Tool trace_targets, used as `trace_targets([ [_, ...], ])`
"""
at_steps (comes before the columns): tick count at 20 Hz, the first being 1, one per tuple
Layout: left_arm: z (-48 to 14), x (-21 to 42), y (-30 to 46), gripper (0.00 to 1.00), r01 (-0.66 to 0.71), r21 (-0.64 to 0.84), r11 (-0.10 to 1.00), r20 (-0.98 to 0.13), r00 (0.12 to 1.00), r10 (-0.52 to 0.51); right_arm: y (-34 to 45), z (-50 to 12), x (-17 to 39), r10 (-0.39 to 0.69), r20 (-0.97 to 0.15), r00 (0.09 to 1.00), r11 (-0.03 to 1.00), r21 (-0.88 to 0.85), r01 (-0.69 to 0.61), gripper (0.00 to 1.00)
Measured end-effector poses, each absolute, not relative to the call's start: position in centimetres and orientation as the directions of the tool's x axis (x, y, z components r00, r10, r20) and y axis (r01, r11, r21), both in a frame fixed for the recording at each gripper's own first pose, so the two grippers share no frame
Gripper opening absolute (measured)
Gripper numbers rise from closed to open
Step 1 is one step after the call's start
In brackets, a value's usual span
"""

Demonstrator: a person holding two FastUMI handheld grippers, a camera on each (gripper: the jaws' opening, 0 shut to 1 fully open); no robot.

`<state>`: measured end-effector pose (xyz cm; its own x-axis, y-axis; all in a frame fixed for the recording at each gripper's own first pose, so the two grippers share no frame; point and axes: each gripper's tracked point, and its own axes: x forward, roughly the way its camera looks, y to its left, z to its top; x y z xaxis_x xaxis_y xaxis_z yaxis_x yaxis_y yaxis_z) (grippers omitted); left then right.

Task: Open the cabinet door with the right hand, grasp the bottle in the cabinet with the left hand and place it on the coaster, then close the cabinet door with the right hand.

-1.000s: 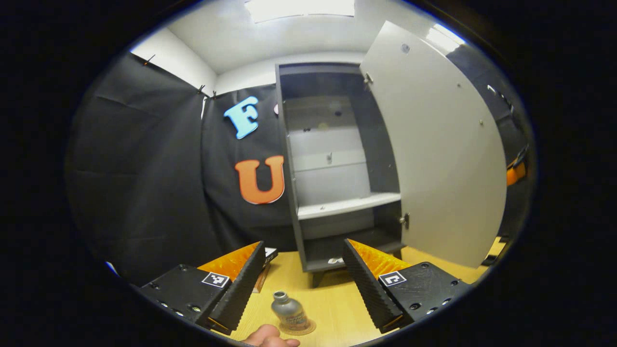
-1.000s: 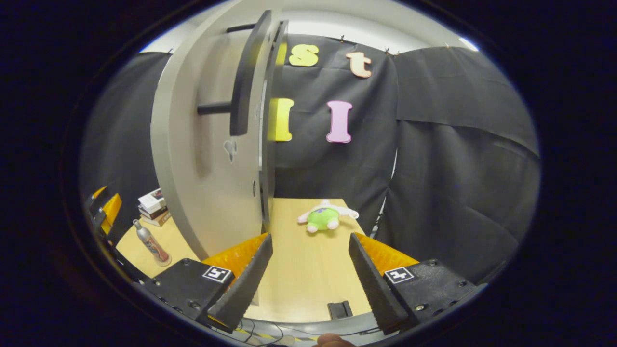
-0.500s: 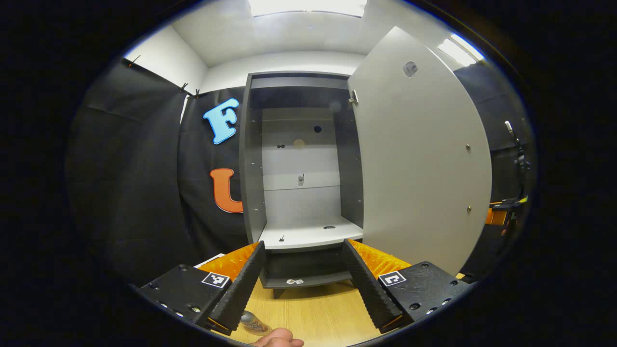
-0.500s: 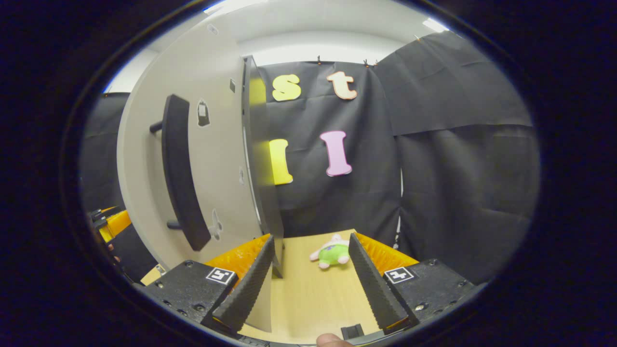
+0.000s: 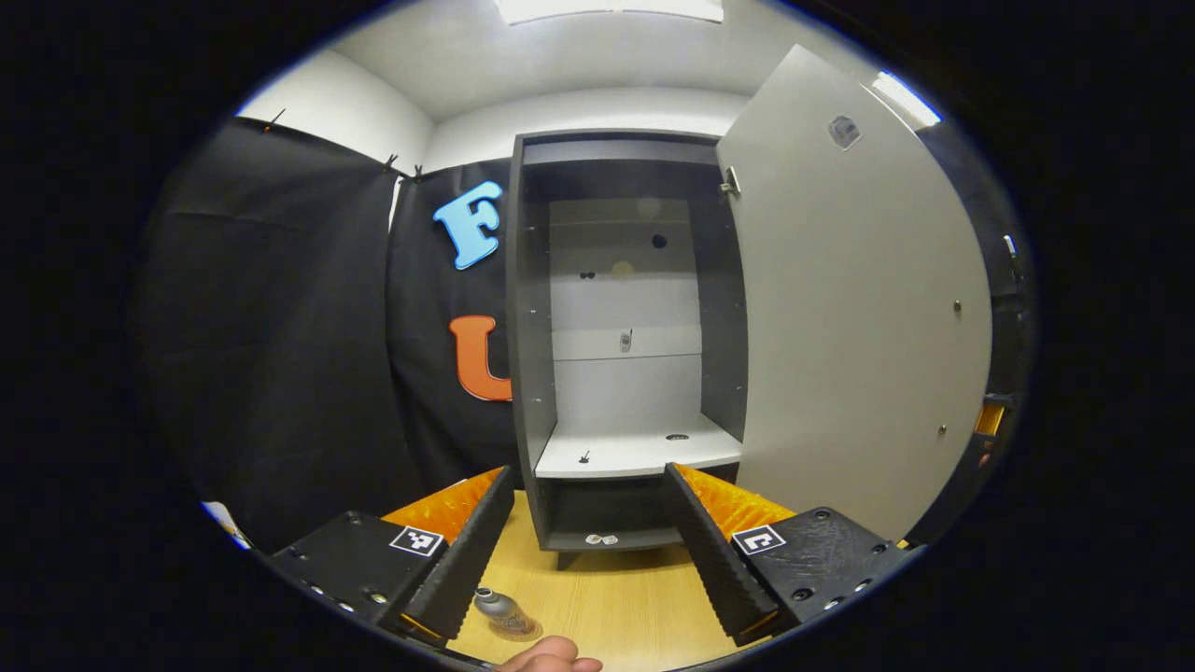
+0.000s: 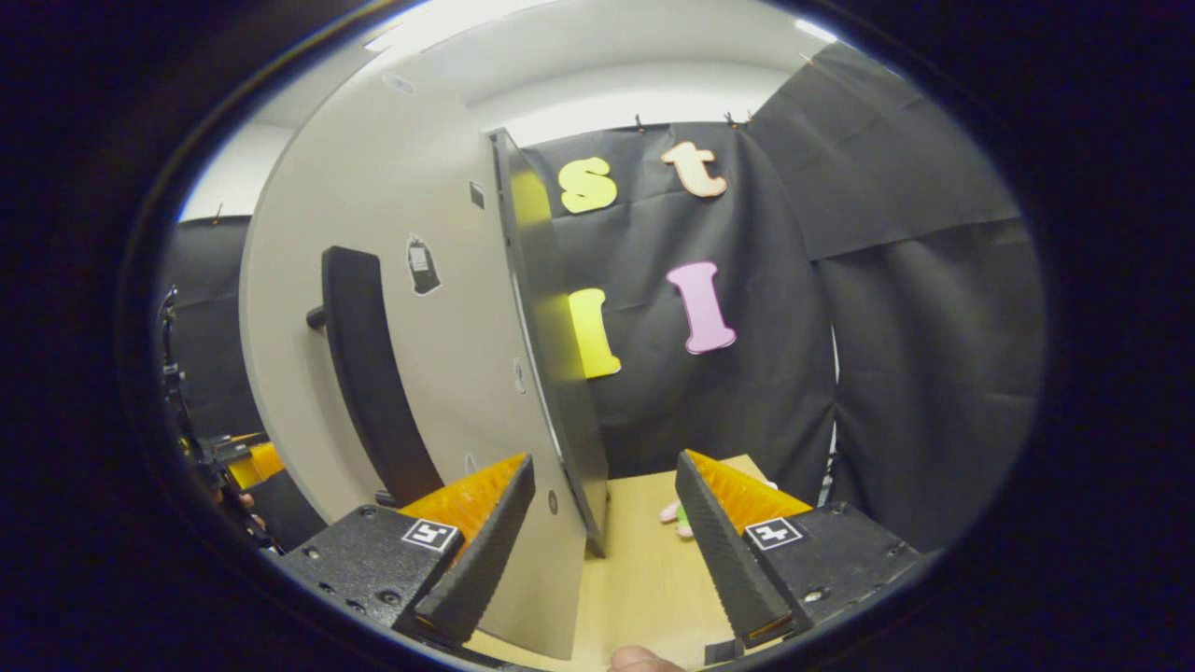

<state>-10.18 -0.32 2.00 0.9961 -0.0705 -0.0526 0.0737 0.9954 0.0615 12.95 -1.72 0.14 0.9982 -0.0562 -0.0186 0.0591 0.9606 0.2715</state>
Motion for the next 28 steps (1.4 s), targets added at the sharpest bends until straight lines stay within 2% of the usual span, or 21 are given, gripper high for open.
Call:
trace_targets([
  [2, 1.5, -9.6, -0.2, 0.96, 0.097, 0.051, 0.994, -0.054, 0.994, -0.095, -1.6, 0.3, 12.7, -0.112, -0.025, 0.993, 0.951, 0.286, 0.114, 0.97],
  [3, 1.3, -9.5, -0.3, 0.96, 0.113, 0.032, 0.993, -0.059, 0.992, -0.111, -1.4, 0.1, 12.6, -0.136, -0.038, 0.990, 0.947, 0.289, 0.141, 0.94],
  [5, 1.5, -8.8, 0.0, 0.96, 0.131, 0.012, 0.991, -0.038, 0.991, -0.130, -0.6, 0.2, 12.6, -0.141, -0.041, 0.989, 0.945, 0.294, 0.147, 0.98],
  [6, 1.0, -8.6, 0.1, 0.96, 0.137, 0.007, 0.990, -0.050, 0.989, -0.137, 0.1, -0.1, 12.7, -0.131, -0.048, 0.990, 0.941, 0.308, 0.140, 0.98],
  [7, 0.3, -8.5, 0.2, 0.96, 0.143, 0.000, 0.990, -0.073, 0.987, -0.143, 0.8, -0.3, 12.8, -0.114, -0.063, 0.991, 0.940, 0.315, 0.128, 0.93],
  [8, -0.2, -8.4, 0.1, 0.96, 0.156, -0.007, 0.988, -0.092, 0.984, -0.156, 1.5, -0.2, 12.9, -0.098, -0.065, 0.993, 0.941, 0.318, 0.114, 0.98],
  [9, -0.3, -8.3, 0.4, 0.96, 0.160, -0.008, 0.987, -0.096, 0.983, -0.160, 2.3, -0.1, 13.1, -0.082, -0.067, 0.994, 0.946, 0.309, 0.099, 0.93],
  [10, -0.2, -8.2, 0.9, 1.00, 0.160, -0.005, 0.987, -0.096, 0.982, -0.160, 3.1, 0.1, 13.2, -0.069, -0.067, 0.995, 0.949, 0.305, 0.086, 0.98],
  [11, -0.4, -8.1, 1.2, 0.96, 0.162, -0.002, 0.987, -0.097, 0.982, -0.161, 4.1, -0.2, 13.3, -0.055, -0.079, 0.995, 0.950, 0.304, 0.076, 0.98],
  [19, 0.1, -8.7, 2.7, 0.96, 0.212, -0.017, 0.977, -0.051, 0.976, -0.212, 11.5, 0.1, 15.3, 0.075, -0.094, 0.993, 0.963, 0.266, -0.048, 0.98],
  [21, 0.2, -9.1, 3.6, 0.96, 0.207, -0.015, 0.978, -0.050, 0.977, -0.207, 12.9, 0.1, 15.7, 0.106, -0.095, 0.990, 0.962, 0.262, -0.078, 0.98],
  [22, 0.3, -9.3, 4.2, 0.96, 0.195, -0.011, 0.981, -0.048, 0.980, -0.195, 13.3, 0.1, 16.0, 0.123, -0.095, 0.988, 0.960, 0.263, -0.094, 0.93],
  [23, 0.2, -9.5, 4.9, 0.96, 0.183, -0.008, 0.983, -0.048, 0.982, -0.184, 13.9, 0.1, 16.4, 0.141, -0.099, 0.985, 0.957, 0.269, -0.110, 0.98],
  [26, -0.6, -10.0, 6.8, 0.96, 0.145, -0.002, 0.989, -0.070, 0.987, -0.145, 15.6, 0.0, 17.2, 0.189, -0.112, 0.976, 0.946, 0.287, -0.151, 0.98],
  [27, -0.8, -10.1, 7.5, 0.96, 0.127, 0.002, 0.992, -0.078, 0.989, -0.127, 16.1, 0.1, 17.5, 0.200, -0.110, 0.974, 0.944, 0.287, -0.162, 0.92],
  [28, -1.0, -10.2, 8.3, 0.96, 0.108, 0.007, 0.994, -0.088, 0.990, -0.107, 16.7, 0.0, 17.7, 0.211, -0.110, 0.971, 0.943, 0.286, -0.172, 0.98],
])
